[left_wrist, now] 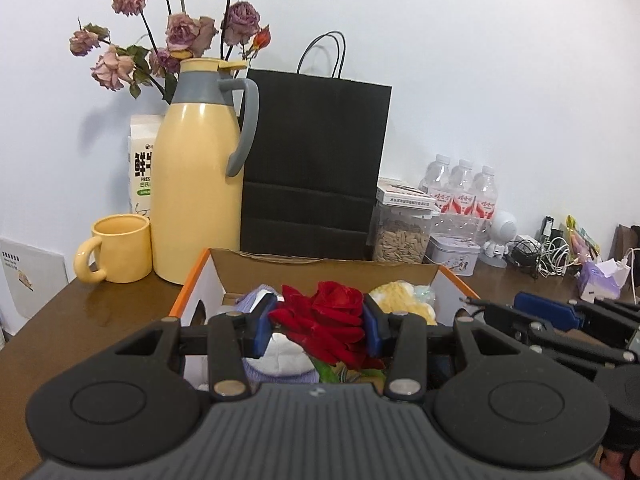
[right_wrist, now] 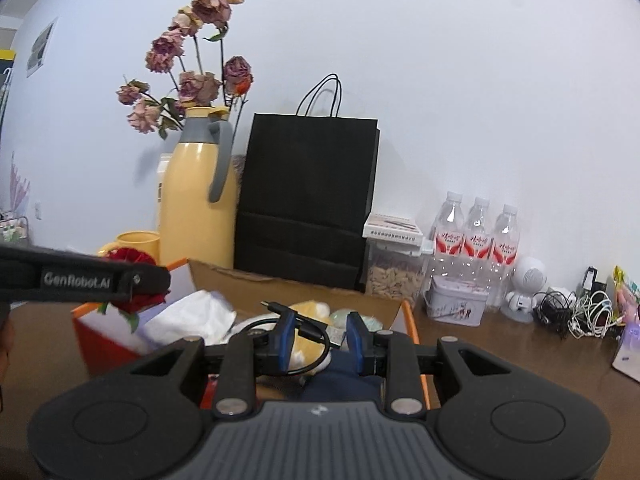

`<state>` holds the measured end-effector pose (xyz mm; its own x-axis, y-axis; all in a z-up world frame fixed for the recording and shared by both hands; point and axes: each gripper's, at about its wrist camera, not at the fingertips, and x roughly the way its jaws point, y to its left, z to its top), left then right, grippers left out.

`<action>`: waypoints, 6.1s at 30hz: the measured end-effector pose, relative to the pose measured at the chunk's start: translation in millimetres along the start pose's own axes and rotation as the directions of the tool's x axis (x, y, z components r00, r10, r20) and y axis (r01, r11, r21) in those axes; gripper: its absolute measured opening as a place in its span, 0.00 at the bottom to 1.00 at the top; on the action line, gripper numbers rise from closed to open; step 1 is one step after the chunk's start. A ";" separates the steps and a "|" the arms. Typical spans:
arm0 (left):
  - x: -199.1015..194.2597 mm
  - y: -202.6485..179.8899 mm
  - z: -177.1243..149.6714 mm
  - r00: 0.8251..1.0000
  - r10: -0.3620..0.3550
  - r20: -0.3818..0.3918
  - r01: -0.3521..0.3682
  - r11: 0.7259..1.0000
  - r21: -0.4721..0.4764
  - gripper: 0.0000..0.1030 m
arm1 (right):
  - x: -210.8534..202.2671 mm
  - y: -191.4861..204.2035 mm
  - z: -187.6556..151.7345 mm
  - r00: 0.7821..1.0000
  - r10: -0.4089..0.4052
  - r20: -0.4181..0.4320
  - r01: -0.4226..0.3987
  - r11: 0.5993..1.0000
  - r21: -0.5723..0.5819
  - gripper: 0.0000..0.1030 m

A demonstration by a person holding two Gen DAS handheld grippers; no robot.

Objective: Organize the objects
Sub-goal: 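Carry cable and red rose into the box and open both grippers, then move both tools back toward the white bottle cap and small beige box, then grasp the white bottle cap with the right gripper while the left grasps the small beige box, then carry cap and beige box into the box and open both grippers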

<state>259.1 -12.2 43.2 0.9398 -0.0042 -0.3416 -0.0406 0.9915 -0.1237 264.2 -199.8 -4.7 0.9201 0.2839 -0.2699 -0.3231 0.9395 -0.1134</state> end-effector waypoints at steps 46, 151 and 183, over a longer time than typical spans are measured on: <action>71.8 18.7 1.3 0.996 0.086 -0.011 -0.086 0.996 -0.002 1.00 | 83.7 -39.2 -7.0 0.995 0.032 -0.093 -0.022 0.994 0.105 0.99; -28.6 23.2 -94.4 0.965 0.023 -0.262 -0.014 0.999 0.035 0.26 | -36.8 -10.4 -72.1 0.990 0.076 -0.123 -0.070 0.996 0.054 0.27; -11.2 13.6 1.1 0.999 0.042 0.005 -0.042 0.999 0.012 0.26 | 0.6 -13.6 -8.5 1.000 0.015 -0.023 -0.014 0.998 0.058 0.27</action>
<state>248.3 1.5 46.4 0.9388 0.0384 -0.3423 -0.0764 0.9922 -0.0982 267.3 -214.0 -11.4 0.9096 0.2938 -0.2937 -0.3227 0.9449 -0.0542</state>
